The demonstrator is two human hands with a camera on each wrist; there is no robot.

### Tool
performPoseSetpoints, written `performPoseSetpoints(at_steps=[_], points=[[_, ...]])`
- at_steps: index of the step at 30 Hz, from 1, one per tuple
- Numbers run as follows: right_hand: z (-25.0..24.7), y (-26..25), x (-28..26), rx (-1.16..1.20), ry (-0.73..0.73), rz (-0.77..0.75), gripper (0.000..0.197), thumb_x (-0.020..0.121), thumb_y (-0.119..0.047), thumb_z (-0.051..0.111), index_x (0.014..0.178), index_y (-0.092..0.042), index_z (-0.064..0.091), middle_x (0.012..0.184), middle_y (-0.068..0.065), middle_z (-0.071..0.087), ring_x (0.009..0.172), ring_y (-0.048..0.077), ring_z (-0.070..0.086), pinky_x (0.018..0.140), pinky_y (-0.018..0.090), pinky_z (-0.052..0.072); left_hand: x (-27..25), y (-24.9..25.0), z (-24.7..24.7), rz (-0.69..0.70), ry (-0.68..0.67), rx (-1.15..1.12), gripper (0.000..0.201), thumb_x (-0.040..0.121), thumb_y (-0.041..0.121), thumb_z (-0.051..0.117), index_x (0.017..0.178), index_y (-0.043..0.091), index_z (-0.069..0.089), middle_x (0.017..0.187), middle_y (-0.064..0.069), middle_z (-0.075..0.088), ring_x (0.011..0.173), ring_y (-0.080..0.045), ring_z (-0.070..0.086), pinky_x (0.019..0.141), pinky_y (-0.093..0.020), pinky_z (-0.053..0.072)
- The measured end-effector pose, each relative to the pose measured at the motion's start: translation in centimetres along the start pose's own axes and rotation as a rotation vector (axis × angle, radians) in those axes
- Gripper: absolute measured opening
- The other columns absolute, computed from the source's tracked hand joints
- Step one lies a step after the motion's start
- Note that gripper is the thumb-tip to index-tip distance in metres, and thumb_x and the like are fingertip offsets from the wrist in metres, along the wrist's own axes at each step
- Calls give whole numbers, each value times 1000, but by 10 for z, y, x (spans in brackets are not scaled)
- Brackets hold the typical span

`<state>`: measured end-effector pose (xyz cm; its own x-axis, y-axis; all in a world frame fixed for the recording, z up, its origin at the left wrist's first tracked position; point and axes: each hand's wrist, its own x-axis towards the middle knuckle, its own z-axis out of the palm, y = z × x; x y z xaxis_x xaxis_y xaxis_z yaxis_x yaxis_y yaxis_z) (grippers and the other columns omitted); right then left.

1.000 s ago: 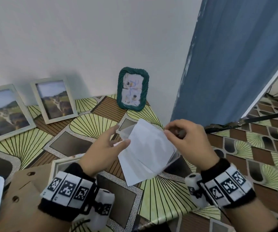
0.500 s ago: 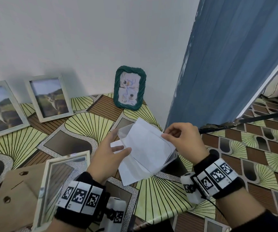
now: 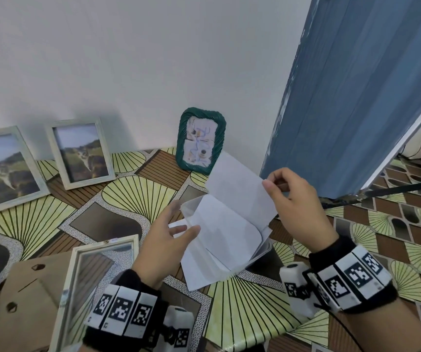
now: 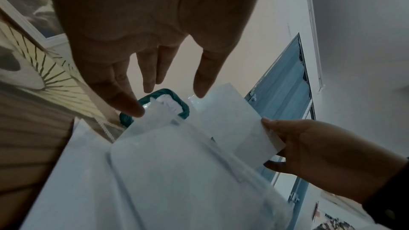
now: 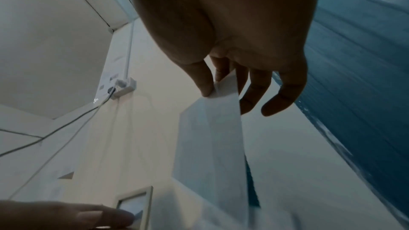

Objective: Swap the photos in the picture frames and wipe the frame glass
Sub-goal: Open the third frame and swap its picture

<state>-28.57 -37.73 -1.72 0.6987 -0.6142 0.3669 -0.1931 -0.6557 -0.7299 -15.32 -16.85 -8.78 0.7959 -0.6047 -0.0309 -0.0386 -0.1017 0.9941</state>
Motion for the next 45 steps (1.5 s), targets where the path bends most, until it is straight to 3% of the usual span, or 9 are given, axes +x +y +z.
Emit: performPoseSetpoints(at_steps=[8,14,19,24,26,30,35,38,45], points=[[4,-46,5,507,67,14,11,97,-23,60,91,-14,62,79,-10,61,76,4,55,75,20,44,-25,50,-25,211,135,-78,50,88,54,53,137,42,48,133,32,52,112,3,59,82,-24,54],[40,-66,-14,672,-147,52,8,85,-14,76,85,-14,68,80,1,71,73,10,65,63,17,49,-55,71,-74,262,81,30,39,97,41,43,135,38,53,128,20,62,113,-8,63,92,-44,51],[77,-73,-33,538,-445,64,25,80,-6,78,94,-25,71,87,-4,67,78,24,74,66,31,59,-75,57,-122,162,-15,281,34,98,47,38,127,53,54,123,21,65,117,0,58,96,-37,44],[111,-82,-53,366,-591,13,25,83,-5,72,96,-25,74,85,1,62,74,26,73,74,50,61,-95,25,-160,57,32,705,50,88,56,45,134,40,52,126,19,62,115,2,53,103,-31,44],[121,-83,-57,277,-599,-20,23,81,-8,73,98,-23,73,79,-1,62,73,25,71,75,49,59,-104,18,-167,89,-37,727,43,87,55,48,129,48,50,121,28,58,113,7,49,97,-21,44],[136,-87,-63,123,-641,-110,26,79,-12,75,104,-17,74,78,-5,65,74,13,67,78,31,58,-116,1,-177,54,-175,830,58,92,43,58,139,54,26,143,36,32,135,9,29,110,-9,22],[151,-94,-64,-9,-741,-153,34,77,-16,77,111,-17,72,81,-6,70,75,8,66,80,25,55,-120,-15,-174,-217,-319,1268,90,91,63,45,153,29,-10,157,17,-16,148,-11,-13,122,-42,7],[158,-97,-65,-44,-788,-149,39,76,-18,76,115,-12,71,80,-3,71,77,11,68,83,31,56,-122,-14,-168,-225,-298,1312,89,92,63,42,153,27,-12,158,14,-17,148,-12,-16,121,-47,5],[173,-98,-69,-302,-869,-238,41,81,-30,72,117,-11,68,95,-2,66,95,14,60,80,23,43,-121,-19,-160,-171,-257,1340,89,90,67,41,155,26,-2,161,13,-8,148,-3,-7,118,-43,10]])
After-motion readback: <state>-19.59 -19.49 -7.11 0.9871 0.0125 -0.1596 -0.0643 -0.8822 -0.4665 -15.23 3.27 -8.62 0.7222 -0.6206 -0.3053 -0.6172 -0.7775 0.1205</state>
